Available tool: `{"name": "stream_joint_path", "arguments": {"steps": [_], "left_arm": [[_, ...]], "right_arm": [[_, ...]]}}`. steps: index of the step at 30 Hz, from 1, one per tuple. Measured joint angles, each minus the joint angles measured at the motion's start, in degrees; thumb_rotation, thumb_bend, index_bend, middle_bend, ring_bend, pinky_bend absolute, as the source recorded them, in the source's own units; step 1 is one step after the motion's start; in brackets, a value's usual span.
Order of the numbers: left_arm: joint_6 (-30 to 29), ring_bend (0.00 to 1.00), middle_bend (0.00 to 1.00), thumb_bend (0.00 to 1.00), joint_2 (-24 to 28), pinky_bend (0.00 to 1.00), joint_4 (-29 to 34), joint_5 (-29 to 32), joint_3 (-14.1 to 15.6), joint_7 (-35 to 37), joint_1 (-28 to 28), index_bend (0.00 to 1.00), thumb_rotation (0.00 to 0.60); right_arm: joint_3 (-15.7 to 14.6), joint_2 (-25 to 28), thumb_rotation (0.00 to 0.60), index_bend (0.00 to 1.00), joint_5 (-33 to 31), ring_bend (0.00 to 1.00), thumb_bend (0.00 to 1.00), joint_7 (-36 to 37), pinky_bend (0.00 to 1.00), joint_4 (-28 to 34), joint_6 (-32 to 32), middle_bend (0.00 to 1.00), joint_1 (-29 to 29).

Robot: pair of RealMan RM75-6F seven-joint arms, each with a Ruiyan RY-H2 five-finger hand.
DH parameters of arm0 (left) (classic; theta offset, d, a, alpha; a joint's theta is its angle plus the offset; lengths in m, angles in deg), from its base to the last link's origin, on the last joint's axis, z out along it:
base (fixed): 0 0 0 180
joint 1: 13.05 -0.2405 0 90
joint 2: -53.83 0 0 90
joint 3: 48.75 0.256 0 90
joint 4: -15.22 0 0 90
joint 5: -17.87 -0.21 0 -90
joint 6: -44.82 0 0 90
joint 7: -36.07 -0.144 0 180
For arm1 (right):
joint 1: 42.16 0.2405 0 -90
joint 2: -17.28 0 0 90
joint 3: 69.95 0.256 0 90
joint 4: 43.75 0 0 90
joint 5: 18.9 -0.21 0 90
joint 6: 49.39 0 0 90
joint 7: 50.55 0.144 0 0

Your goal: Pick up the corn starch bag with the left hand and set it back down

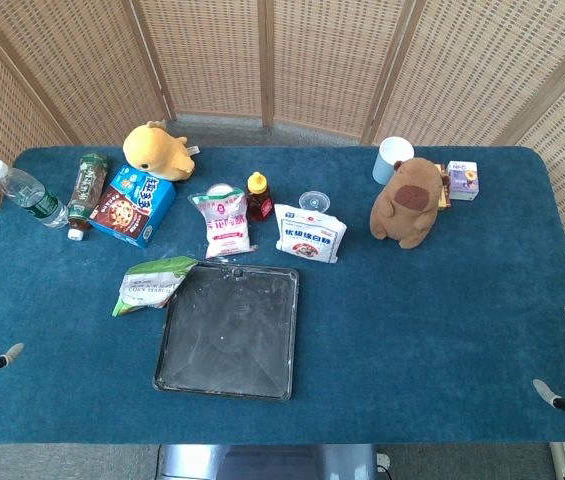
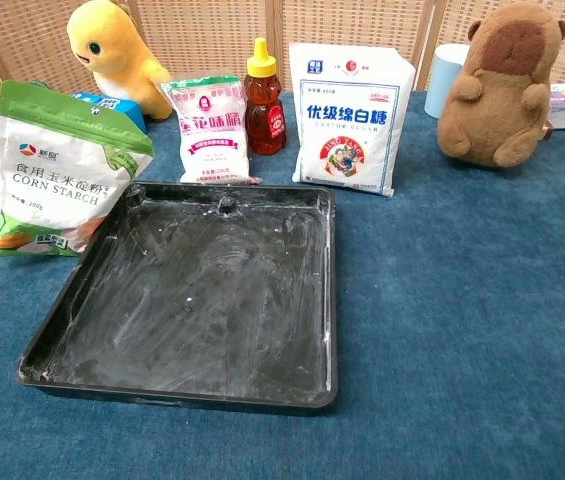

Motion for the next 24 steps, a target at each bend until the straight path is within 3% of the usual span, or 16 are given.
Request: {"name": "stream_joint_path", "arguments": {"steps": [8, 15, 24], "left_arm": [[1.89, 0.03, 0.0, 0.0, 0.35, 0.06, 1.15, 0.47, 0.01, 0.12, 0.07, 0.0, 0.6], [10.65, 0.03, 0.0, 0.0, -0.49, 0.06, 3.47, 3.91, -1.36, 0.55, 3.83, 0.0, 0.6], [20.82, 0.03, 0.0, 0.0, -10.88, 0.06, -0.58, 12.71, -5.47, -8.05, 12.31, 0.0, 0.6]], "right_arm": [[0.16, 0.03, 0.6, 0.03, 0.02, 0.0, 0.09, 0.38, 0.0, -0.11, 0.27, 0.0, -0.06], [0.34, 0.26, 0.6, 0.03, -0.37, 0.0, 0.09, 1.07, 0.0, -0.27, 0.02, 0.0, 0.03], [0.67, 0.89, 0.6, 0.03, -1.11, 0.0, 0.09, 2.66, 0.0, -0.37, -0.03, 0.0, -0.07]]}}
